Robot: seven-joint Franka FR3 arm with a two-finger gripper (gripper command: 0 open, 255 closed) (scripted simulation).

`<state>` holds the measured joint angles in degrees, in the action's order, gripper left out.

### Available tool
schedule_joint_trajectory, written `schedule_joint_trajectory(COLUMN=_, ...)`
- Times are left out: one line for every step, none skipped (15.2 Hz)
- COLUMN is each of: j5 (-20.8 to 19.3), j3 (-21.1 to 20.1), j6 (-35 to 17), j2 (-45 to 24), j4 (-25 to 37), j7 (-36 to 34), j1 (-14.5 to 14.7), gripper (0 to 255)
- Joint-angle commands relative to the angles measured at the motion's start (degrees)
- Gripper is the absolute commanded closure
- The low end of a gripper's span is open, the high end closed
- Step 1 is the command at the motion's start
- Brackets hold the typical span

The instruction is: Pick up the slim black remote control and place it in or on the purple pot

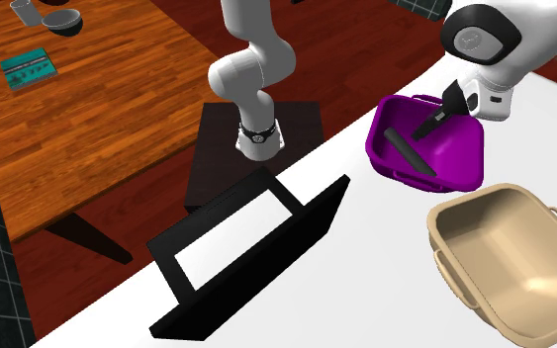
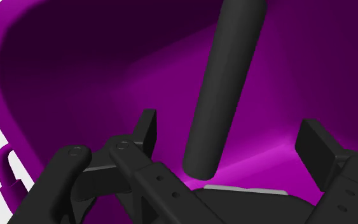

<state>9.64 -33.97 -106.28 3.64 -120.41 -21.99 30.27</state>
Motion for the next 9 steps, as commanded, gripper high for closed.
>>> schedule_joint_trajectory(j5=-0.06, j3=0.17, j6=1.93, j2=0.17, j4=1.77, j7=0.0, j1=-0.14, gripper=0)
schedule_joint_trajectory(j5=-0.16, j3=0.33, j6=3.85, j2=0.25, j4=3.61, j7=-0.04, j1=-0.27, gripper=0)
schedule_joint_trajectory(j5=-0.3, j3=0.48, j6=5.76, j2=0.23, j4=5.53, j7=-0.11, j1=-0.4, gripper=0)
schedule_joint_trajectory(j5=-0.43, j3=0.58, j6=7.27, j2=0.15, j4=7.09, j7=-0.19, j1=-0.49, gripper=0)
schedule_joint_trajectory(j5=-0.43, j3=0.58, j6=7.27, j2=0.15, j4=7.09, j7=-0.19, j1=-0.49, gripper=0)
schedule_joint_trajectory(j5=-0.43, j3=0.58, j6=7.27, j2=0.16, j4=7.09, j7=-0.18, j1=-0.5, gripper=0)
schedule_joint_trajectory(j5=-0.43, j3=0.58, j6=7.27, j2=0.15, j4=7.09, j7=-0.19, j1=-0.5, gripper=0)
schedule_joint_trajectory(j5=-0.43, j3=0.58, j6=7.27, j2=0.15, j4=7.09, j7=-0.19, j1=-0.49, gripper=0)
schedule_joint_trajectory(j5=-0.43, j3=0.58, j6=7.27, j2=0.15, j4=7.09, j7=-0.19, j1=-0.49, gripper=0)
